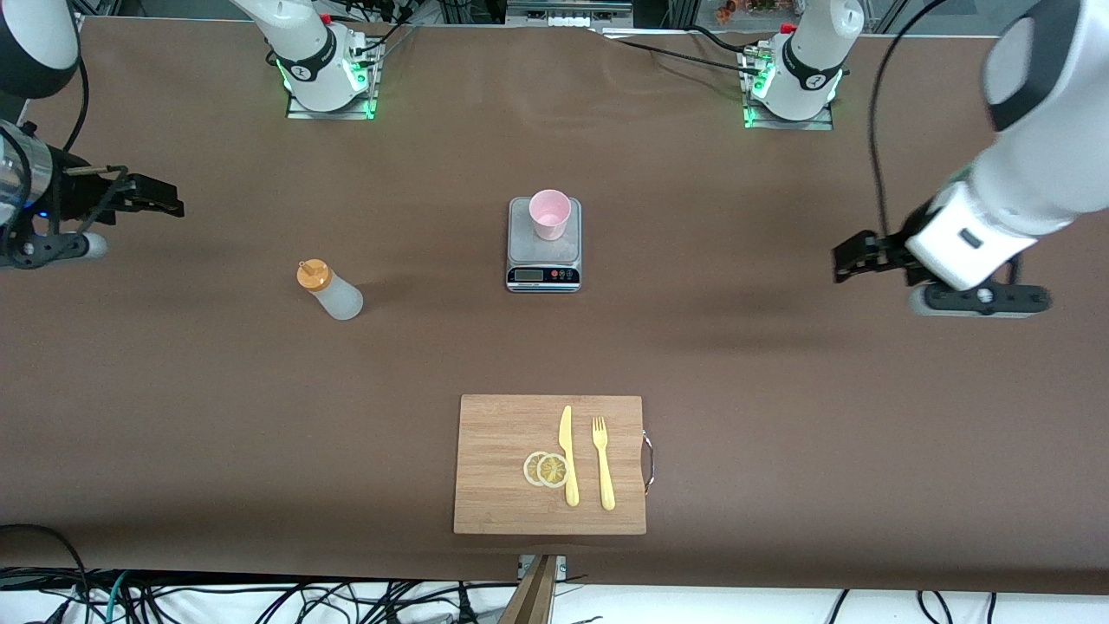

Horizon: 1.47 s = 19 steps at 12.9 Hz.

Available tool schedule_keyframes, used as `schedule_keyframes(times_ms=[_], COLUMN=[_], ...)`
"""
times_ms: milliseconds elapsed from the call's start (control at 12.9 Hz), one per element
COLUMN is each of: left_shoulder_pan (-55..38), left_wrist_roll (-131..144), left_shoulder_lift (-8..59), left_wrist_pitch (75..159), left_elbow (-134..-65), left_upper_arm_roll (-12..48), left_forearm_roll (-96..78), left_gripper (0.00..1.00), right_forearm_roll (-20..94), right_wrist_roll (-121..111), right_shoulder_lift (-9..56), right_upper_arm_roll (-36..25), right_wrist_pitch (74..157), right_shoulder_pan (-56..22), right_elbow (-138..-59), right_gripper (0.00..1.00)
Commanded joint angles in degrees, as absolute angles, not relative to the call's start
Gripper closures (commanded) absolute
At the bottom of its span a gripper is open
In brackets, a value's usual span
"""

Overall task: Add sauce to pink cup with both arms
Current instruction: 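Withdraw the left gripper while the right gripper reaches toward the bottle, then grasp the white squeeze bottle with the right gripper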

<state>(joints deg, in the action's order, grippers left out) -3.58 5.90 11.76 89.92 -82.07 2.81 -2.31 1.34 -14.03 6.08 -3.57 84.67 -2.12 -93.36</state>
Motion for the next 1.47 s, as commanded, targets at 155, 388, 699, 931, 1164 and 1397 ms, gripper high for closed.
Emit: schedule_keyframes(times_ms=[155, 388, 699, 931, 1164, 1397], left_shoulder_pan=[-1.58, -1.76, -1.85, -2.11, -1.85, -1.93], left_wrist_roll=[-3.96, -3.69, -2.03, -1.85, -1.85, -1.93], left_shoulder_lift=[11.6, 12.04, 12.04, 12.04, 12.13, 12.13], left_wrist_pitch=[84.12, 83.85, 83.85, 83.85, 83.85, 83.85], left_elbow=[-79.8, -79.63, -79.54, -79.54, -79.54, -79.54], left_upper_arm_roll=[-1.49, -1.49, -1.32, -1.32, -1.32, -1.23], left_forearm_roll=[-2.37, -2.55, -3.16, -3.16, -3.25, -3.16], left_gripper=[0.0, 0.0, 0.0, 0.0, 0.0, 0.0], right_forearm_roll=[7.82, 12.21, 20.9, 28.18, 36.37, 42.87], right_wrist_roll=[-39.93, -56.82, -75.2, -85.89, -105.32, -121.42], right_shoulder_lift=[5.1, 5.19, 5.71, 9.74, 15.19, 19.85], right_upper_arm_roll=[-5.97, -9.39, -13.44, -16.08, -16.17, -16.26], right_wrist_pitch=[87.45, 91.83, 98.25, 98.44, 97.65, 96.42], right_shoulder_pan=[-1.85, -1.67, -1.5, -0.8, 2.36, 3.07], right_elbow=[-98.69, -103.16, -111.08, -112.5, -112.5, -112.59], right_gripper=[0.01, 0.01, 0.01, 0.01, 0.02, 0.02])
